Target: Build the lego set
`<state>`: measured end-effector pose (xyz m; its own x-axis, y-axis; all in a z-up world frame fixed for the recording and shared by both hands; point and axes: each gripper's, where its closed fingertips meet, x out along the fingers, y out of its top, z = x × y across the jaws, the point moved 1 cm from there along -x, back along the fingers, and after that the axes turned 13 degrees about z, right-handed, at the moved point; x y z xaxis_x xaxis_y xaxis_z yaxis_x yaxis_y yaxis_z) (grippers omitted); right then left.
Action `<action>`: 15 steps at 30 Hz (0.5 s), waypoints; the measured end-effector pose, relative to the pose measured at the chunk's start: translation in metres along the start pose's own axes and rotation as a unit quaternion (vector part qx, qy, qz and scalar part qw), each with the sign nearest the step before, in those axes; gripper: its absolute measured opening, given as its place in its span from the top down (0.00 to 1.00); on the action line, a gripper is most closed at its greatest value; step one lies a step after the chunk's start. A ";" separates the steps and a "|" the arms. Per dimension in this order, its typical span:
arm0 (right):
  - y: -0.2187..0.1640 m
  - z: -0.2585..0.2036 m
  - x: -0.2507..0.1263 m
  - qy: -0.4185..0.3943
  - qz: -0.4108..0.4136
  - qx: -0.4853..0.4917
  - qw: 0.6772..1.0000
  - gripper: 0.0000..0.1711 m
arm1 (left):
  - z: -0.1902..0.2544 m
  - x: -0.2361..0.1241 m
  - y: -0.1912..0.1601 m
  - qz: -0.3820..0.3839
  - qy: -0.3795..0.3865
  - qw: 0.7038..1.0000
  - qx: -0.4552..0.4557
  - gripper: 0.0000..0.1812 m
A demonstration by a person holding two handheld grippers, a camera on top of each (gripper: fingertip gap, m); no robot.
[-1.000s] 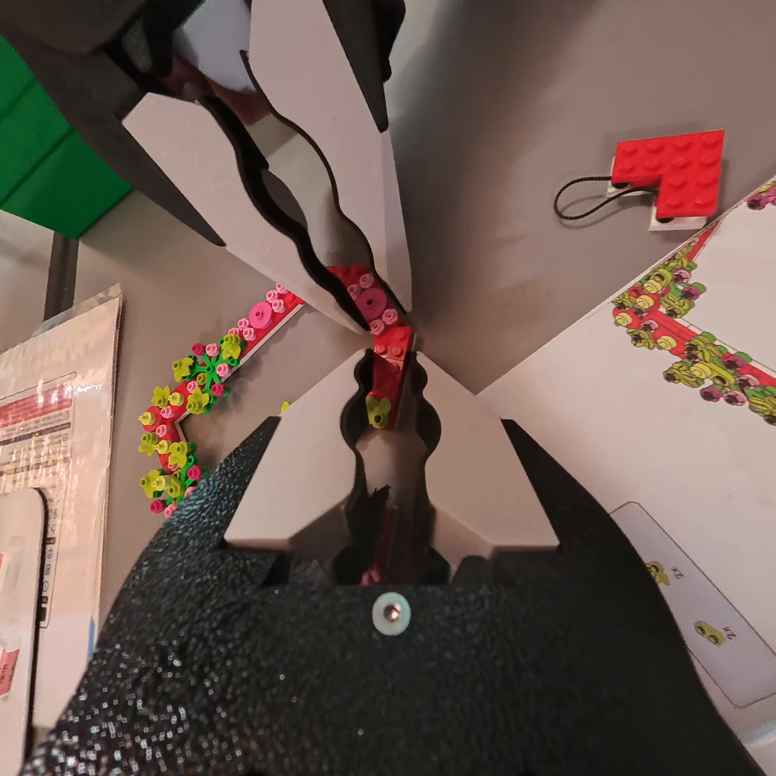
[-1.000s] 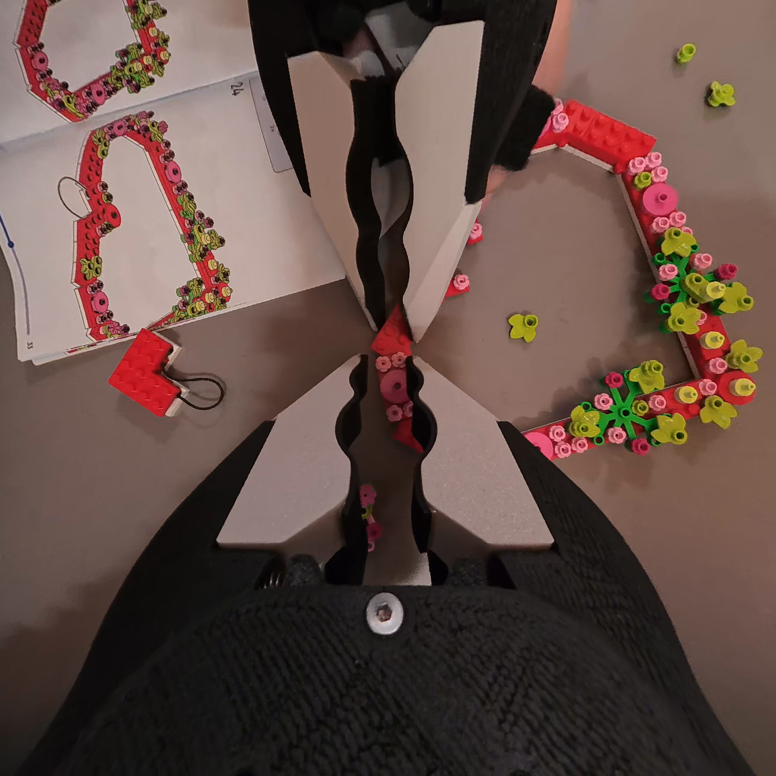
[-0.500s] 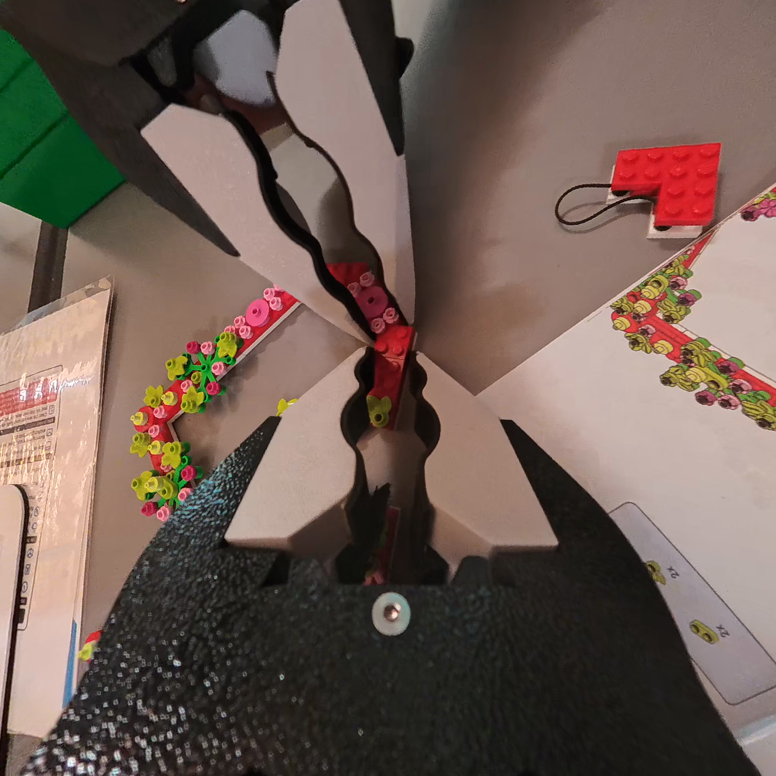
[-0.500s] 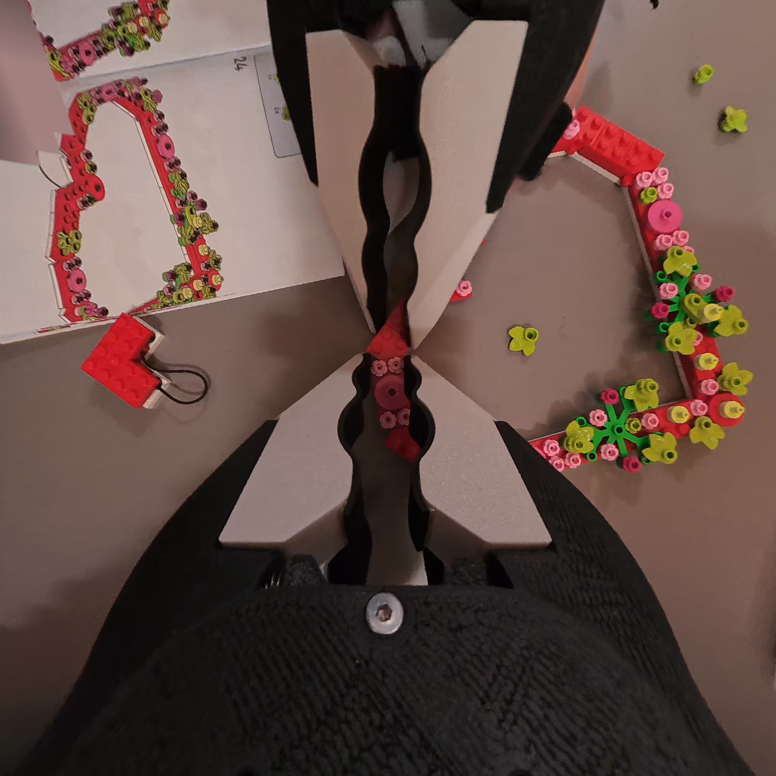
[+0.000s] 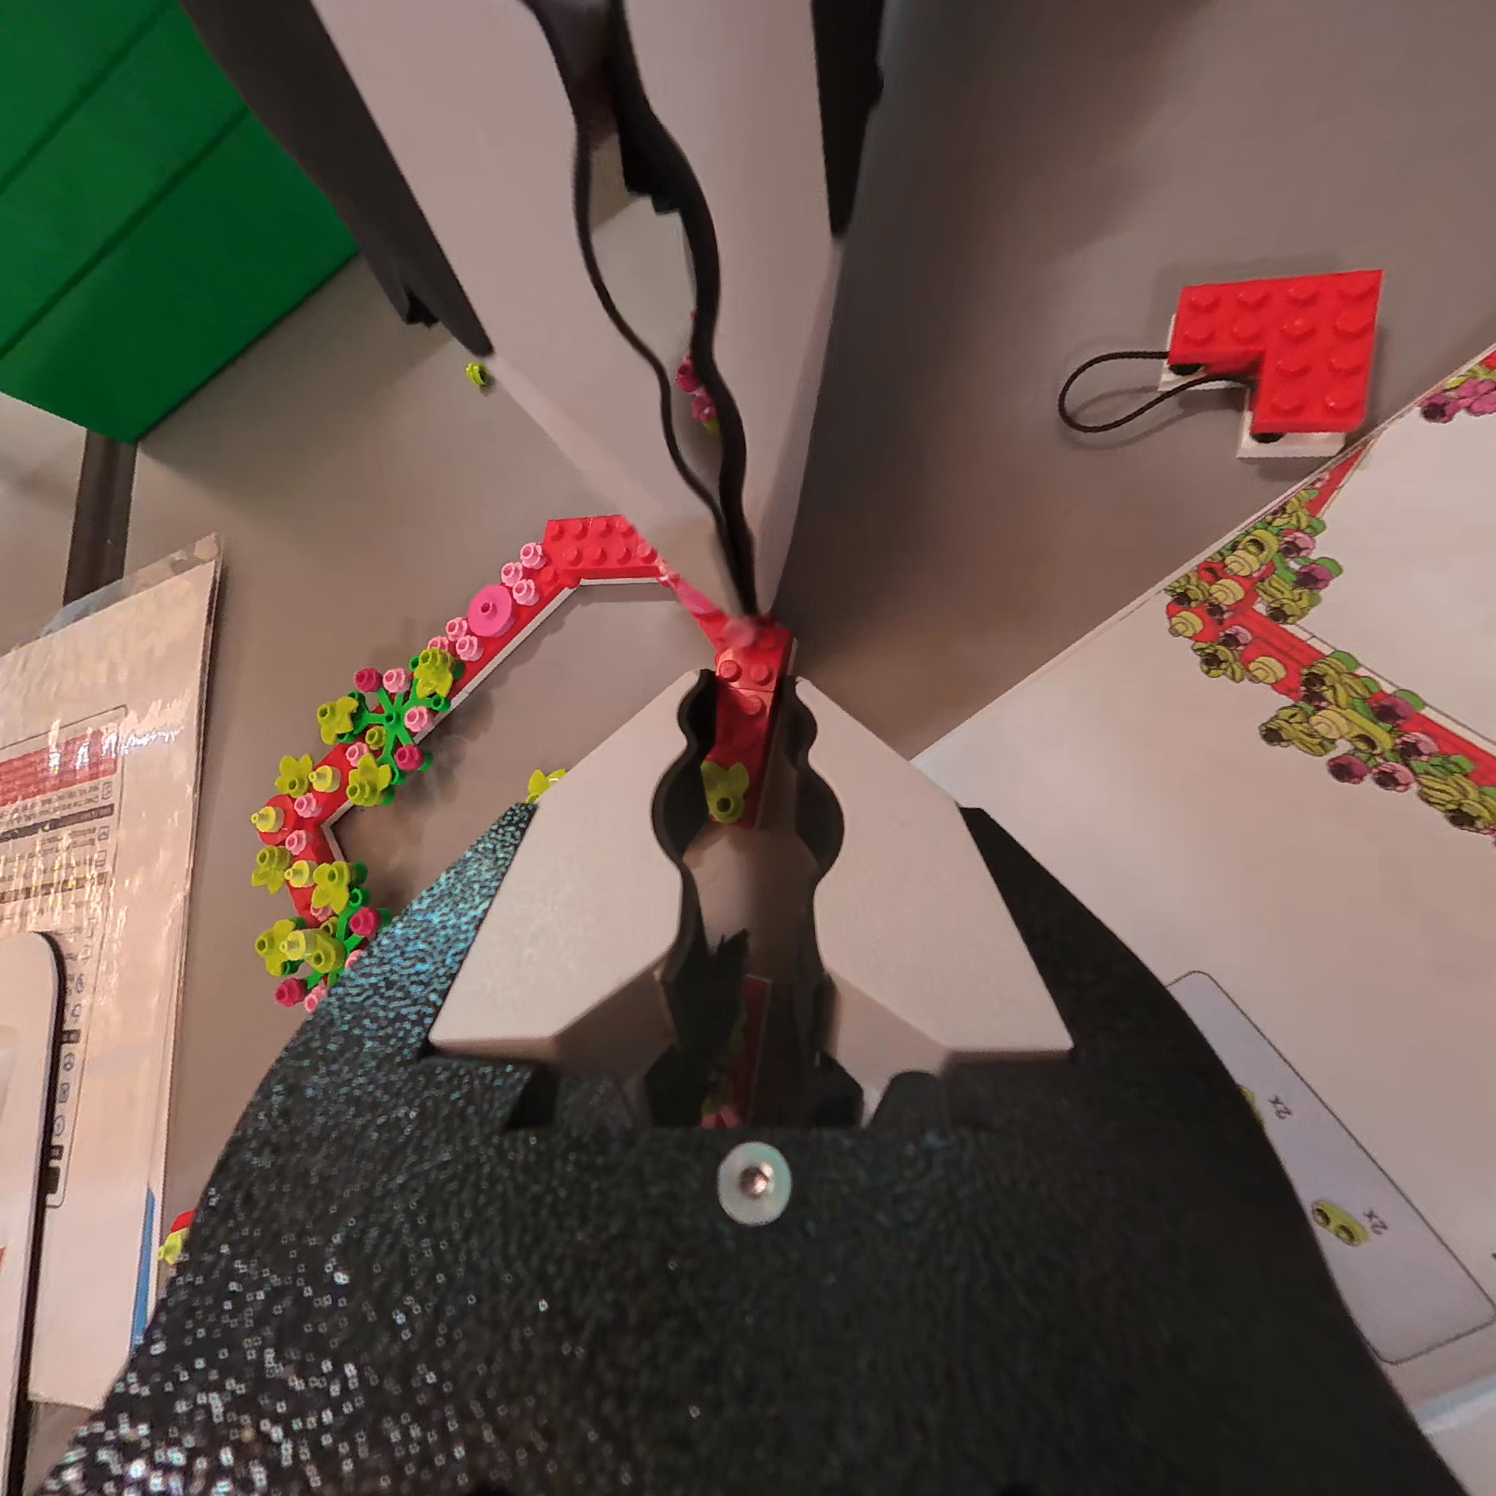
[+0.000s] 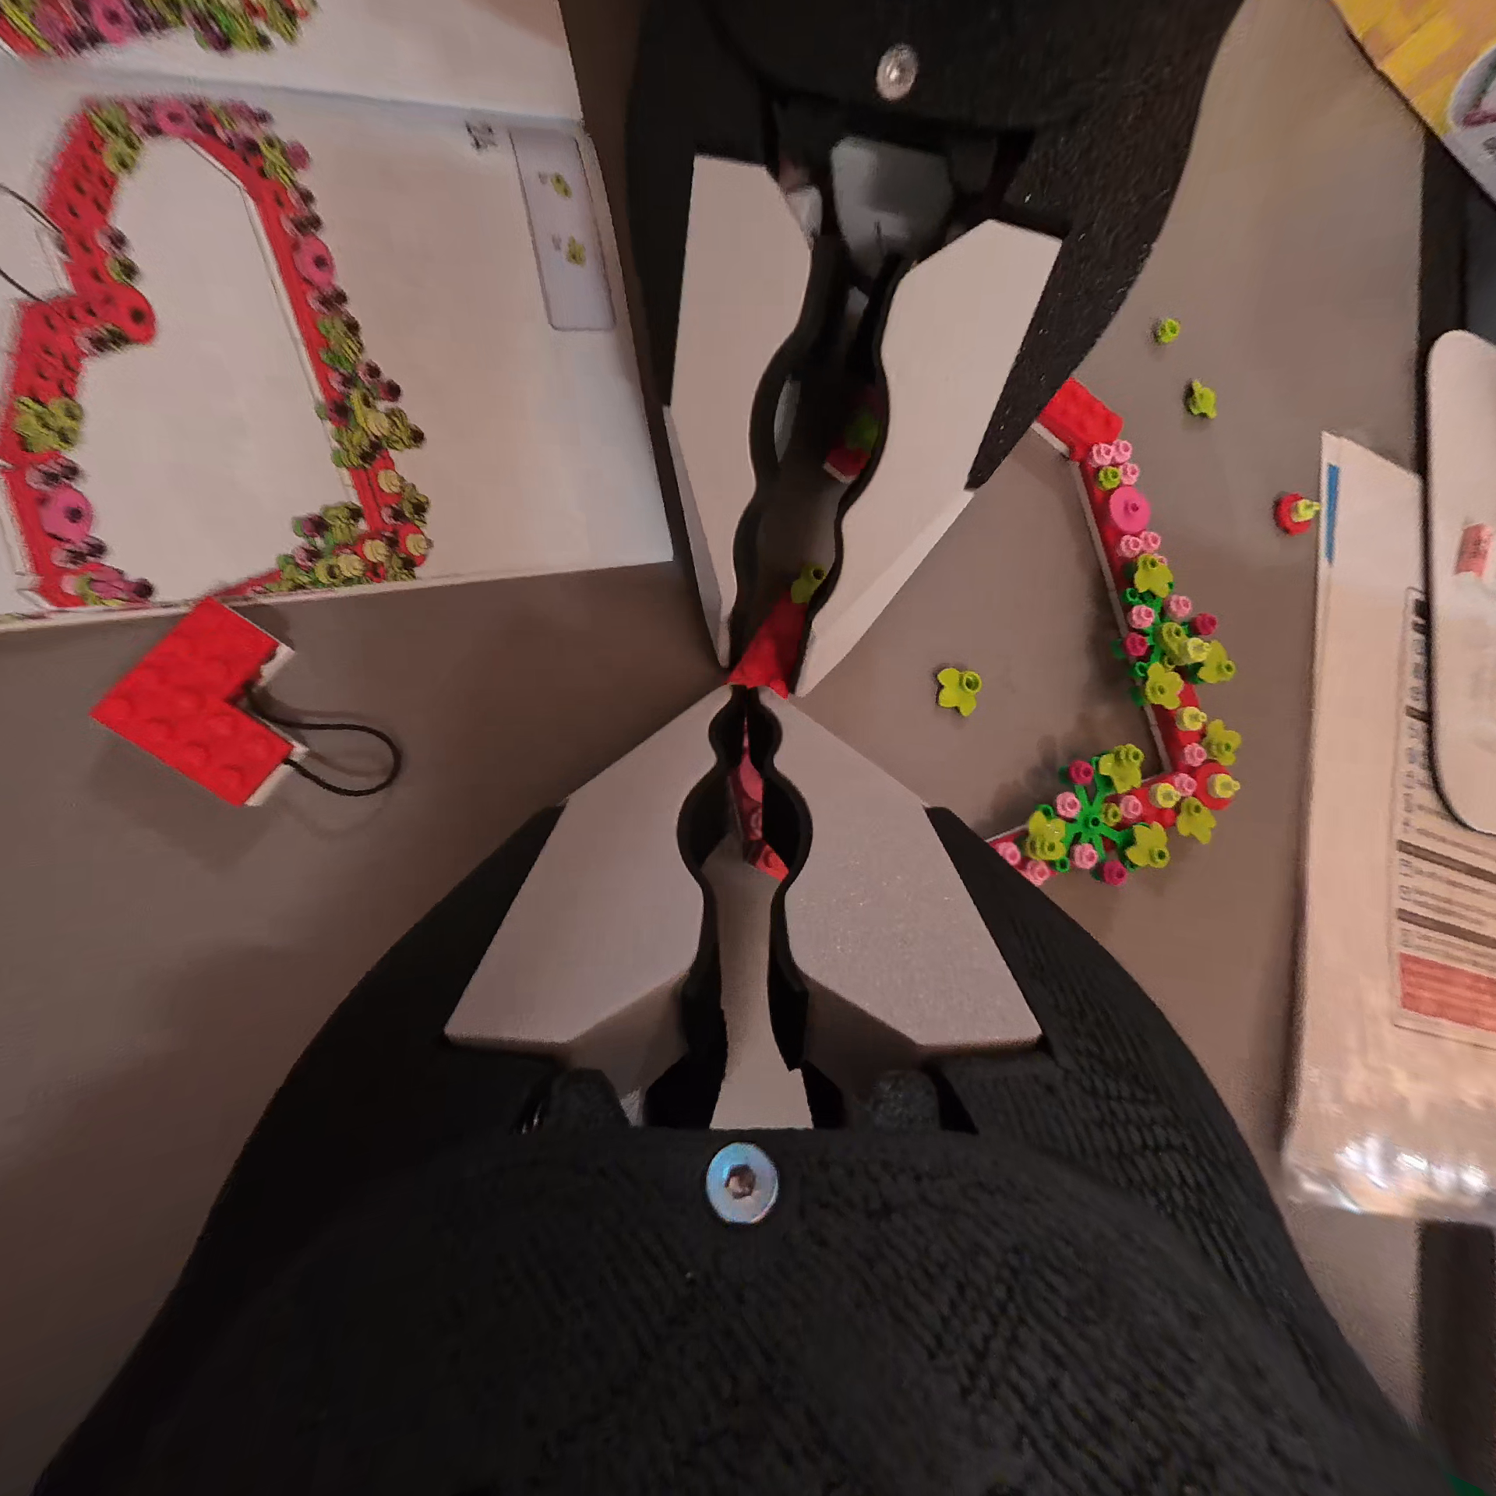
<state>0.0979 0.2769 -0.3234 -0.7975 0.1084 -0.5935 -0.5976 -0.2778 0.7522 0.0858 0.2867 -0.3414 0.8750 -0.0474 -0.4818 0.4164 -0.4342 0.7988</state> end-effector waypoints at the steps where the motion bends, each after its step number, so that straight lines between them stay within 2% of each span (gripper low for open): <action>1: 0.002 -0.001 -0.002 0.011 0.009 0.016 1.000 1.00 | 0.000 0.000 0.000 0.001 0.000 1.000 -0.002 0.92; 6: -0.015 -0.024 -0.009 0.095 -0.037 0.073 0.992 1.00 | 0.000 0.000 0.000 0.003 0.000 1.000 -0.004 0.92; 8: -0.018 -0.023 -0.006 0.092 -0.045 0.073 0.992 1.00 | -0.001 0.000 0.000 0.003 0.000 1.000 -0.005 0.92; 11: -0.004 -0.010 -0.005 0.065 -0.002 0.093 0.994 0.95 | -0.001 0.000 0.000 0.003 -0.001 1.000 -0.005 0.92; 15: -0.012 -0.002 0.000 0.052 -0.027 0.083 0.995 0.93 | -0.001 0.000 0.000 0.002 -0.001 1.000 -0.002 0.92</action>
<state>0.1053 0.2782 -0.3323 -0.7563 0.0172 -0.6540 -0.6515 -0.1119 0.7504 0.0862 0.2872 -0.3413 0.8759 -0.0514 -0.4798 0.4142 -0.4301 0.8022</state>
